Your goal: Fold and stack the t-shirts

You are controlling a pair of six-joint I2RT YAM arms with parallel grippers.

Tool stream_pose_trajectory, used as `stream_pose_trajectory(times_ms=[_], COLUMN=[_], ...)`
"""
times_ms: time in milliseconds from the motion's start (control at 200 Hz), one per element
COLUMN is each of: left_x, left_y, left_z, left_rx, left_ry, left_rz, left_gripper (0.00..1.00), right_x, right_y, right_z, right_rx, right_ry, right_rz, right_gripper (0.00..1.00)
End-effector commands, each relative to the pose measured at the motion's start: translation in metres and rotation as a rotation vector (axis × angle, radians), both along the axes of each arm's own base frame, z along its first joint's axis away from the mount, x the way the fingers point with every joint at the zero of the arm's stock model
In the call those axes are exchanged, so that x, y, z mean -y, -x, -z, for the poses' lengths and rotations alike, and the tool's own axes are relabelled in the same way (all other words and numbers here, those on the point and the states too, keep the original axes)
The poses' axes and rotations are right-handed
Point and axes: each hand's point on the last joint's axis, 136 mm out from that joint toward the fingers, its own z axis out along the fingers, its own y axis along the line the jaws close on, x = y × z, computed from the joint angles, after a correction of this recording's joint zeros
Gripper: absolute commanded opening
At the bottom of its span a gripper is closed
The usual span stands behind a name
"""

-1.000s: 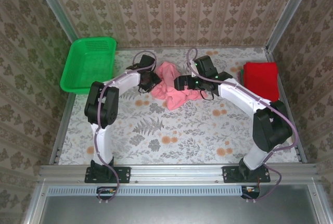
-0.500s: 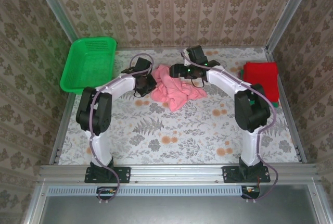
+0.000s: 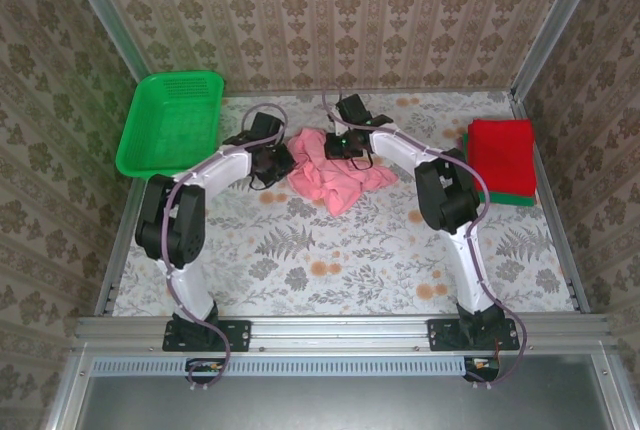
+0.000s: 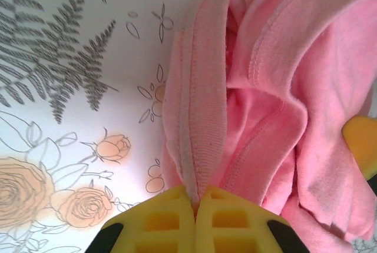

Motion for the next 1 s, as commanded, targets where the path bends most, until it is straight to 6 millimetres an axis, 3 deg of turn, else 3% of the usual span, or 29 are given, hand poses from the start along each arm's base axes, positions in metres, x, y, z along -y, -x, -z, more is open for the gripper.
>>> stream_pose_trajectory(times_ms=[0, 150, 335, 415, 530, 615, 655, 690, 740, 800, 870, 900, 960, 995], left_x=[-0.012, -0.026, -0.047, -0.056, -0.064, -0.066, -0.065, -0.063, -0.058, -0.052, -0.042, -0.037, -0.027, -0.023], left_y=[-0.003, -0.019, -0.046, -0.054, -0.058, -0.053, -0.048, -0.042, -0.032, -0.016, 0.010, 0.021, 0.045, 0.057], left_z=[-0.024, -0.062, -0.128, -0.158, -0.201, -0.218, -0.217, -0.210, -0.192, -0.163, -0.118, -0.099, -0.064, -0.046], left_rx=[0.061, 0.153, 0.299, 0.365, 0.456, 0.495, 0.494, 0.479, 0.438, 0.371, 0.255, 0.208, 0.122, 0.082], left_ry=[-0.010, -0.010, -0.005, -0.005, 0.004, 0.005, 0.009, 0.016, 0.021, 0.021, 0.017, 0.013, 0.000, -0.003], left_rz=[0.025, 0.028, 0.021, 0.013, 0.006, 0.010, 0.021, 0.037, 0.062, 0.090, 0.134, 0.152, 0.184, 0.196], left_gripper=[0.00, 0.00, 0.00, 0.00, 0.00, 0.00, 0.00, 0.00, 0.00, 0.00, 0.00, 0.00, 0.00, 0.00], right_x=[0.017, 0.043, 0.072, 0.082, 0.093, 0.100, 0.106, 0.112, 0.121, 0.133, 0.143, 0.147, 0.152, 0.156], right_y=[-0.020, -0.035, -0.033, -0.025, -0.007, 0.014, 0.026, 0.036, 0.051, 0.076, 0.106, 0.120, 0.143, 0.151], right_z=[-0.066, -0.147, -0.240, -0.273, -0.303, -0.300, -0.294, -0.276, -0.252, -0.208, -0.165, -0.151, -0.127, -0.121], right_rx=[0.117, 0.260, 0.436, 0.512, 0.582, 0.596, 0.595, 0.569, 0.535, 0.453, 0.358, 0.329, 0.276, 0.264], right_ry=[-0.036, -0.111, -0.170, -0.186, -0.215, -0.212, -0.203, -0.183, -0.152, -0.107, -0.079, -0.068, -0.051, -0.047], right_rz=[0.036, 0.077, 0.096, 0.094, 0.093, 0.100, 0.110, 0.128, 0.150, 0.183, 0.204, 0.213, 0.229, 0.238], right_gripper=[0.00, 0.00, 0.00, 0.00, 0.00, 0.00, 0.00, 0.00, 0.00, 0.00, 0.00, 0.11, 0.46, 0.60])
